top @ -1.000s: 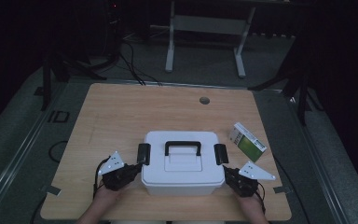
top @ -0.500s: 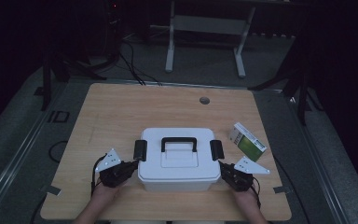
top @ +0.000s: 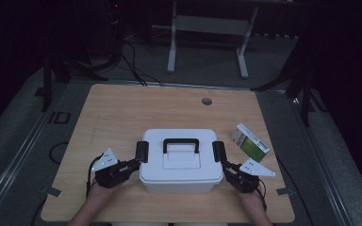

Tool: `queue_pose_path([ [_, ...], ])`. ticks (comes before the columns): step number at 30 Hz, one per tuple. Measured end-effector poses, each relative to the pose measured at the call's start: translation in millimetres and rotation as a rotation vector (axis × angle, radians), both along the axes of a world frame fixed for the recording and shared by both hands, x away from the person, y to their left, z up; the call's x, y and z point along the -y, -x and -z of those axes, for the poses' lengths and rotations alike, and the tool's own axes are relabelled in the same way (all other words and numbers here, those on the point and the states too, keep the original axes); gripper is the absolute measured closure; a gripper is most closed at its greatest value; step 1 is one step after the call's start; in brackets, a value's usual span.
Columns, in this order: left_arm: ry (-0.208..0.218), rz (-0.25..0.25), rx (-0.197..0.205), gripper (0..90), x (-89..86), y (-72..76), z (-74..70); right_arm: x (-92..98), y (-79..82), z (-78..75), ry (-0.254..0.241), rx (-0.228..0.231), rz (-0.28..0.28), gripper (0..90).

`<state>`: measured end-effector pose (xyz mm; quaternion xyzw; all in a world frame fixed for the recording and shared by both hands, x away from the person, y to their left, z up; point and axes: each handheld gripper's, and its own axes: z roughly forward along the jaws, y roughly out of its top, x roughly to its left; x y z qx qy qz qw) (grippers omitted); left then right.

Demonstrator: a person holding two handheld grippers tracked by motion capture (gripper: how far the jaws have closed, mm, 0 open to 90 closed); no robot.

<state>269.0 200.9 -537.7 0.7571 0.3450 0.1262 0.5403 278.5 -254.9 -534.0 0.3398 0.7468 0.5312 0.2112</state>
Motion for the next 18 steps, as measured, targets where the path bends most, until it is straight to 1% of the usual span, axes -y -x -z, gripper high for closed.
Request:
queue_pose_path([
  [1, -0.009, 0.004, -0.008, 72.9, -1.8, -0.1, 0.2, 2.8, -0.9, -0.3, -0.014, -0.002, 0.000, 69.5],
  [2, -0.014, 0.009, -0.022, 70.9, -3.5, -0.7, 0.4, 5.0, -1.6, -0.8, -0.015, -0.003, 0.004, 65.9],
  [3, -0.023, 0.013, -0.031, 66.9, -4.9, -0.9, 0.7, 6.8, -2.2, -1.2, -0.011, 0.003, 0.010, 61.0],
  [4, -0.036, 0.019, -0.043, 63.6, -5.5, -1.7, 0.7, 9.2, -3.0, -1.5, -0.017, 0.001, 0.012, 54.5],
  [5, -0.054, 0.021, -0.058, 60.1, -5.7, -2.7, 0.9, 10.5, -3.4, -1.5, -0.022, 0.000, 0.010, 49.5],
  [6, -0.071, 0.023, -0.065, 56.6, -6.3, -3.2, 0.9, 11.9, -3.7, -1.6, -0.020, 0.003, 0.013, 45.2],
  [7, -0.073, 0.033, -0.081, 52.9, -7.1, -4.2, 0.9, 13.1, -3.6, -1.7, -0.022, 0.004, 0.013, 40.3],
  [8, -0.084, 0.038, -0.104, 51.0, -7.8, -5.6, 0.8, 14.5, -3.6, -1.8, -0.031, 0.000, 0.007, 34.6],
  [9, -0.098, 0.035, -0.109, 47.5, -8.5, -6.1, 0.5, 15.5, -3.7, -1.6, -0.037, 0.001, 0.010, 29.8],
  [10, -0.096, 0.044, -0.119, 46.2, -10.0, -6.7, 0.2, 16.8, -3.5, -1.1, -0.037, -0.005, -0.006, 21.5],
  [11, -0.105, 0.048, -0.131, 45.8, -11.2, -7.7, 0.0, 16.5, -3.5, -0.6, -0.021, -0.004, -0.012, 17.5],
  [12, -0.116, 0.047, -0.140, 42.9, -12.5, -8.5, -0.2, 16.4, -3.2, -0.1, -0.003, 0.000, -0.009, 17.3],
  [13, -0.119, 0.054, -0.148, 41.2, -14.6, -9.3, -0.4, 17.5, -3.1, 0.6, -0.011, -0.007, -0.020, 17.2],
  [14, -0.132, 0.058, -0.157, 40.6, -16.6, -10.2, -0.7, 18.8, -3.4, 1.2, -0.022, -0.018, -0.032, 16.4],
  [16, -0.146, 0.068, -0.174, 37.5, -21.1, -11.4, -1.4, 20.6, -3.8, 2.5, -0.014, -0.024, -0.032, 15.7],
  [18, -0.166, 0.076, -0.182, 36.7, -24.9, -11.5, -2.3, 22.8, -3.8, 3.4, -0.010, -0.022, -0.033, 14.7],
])
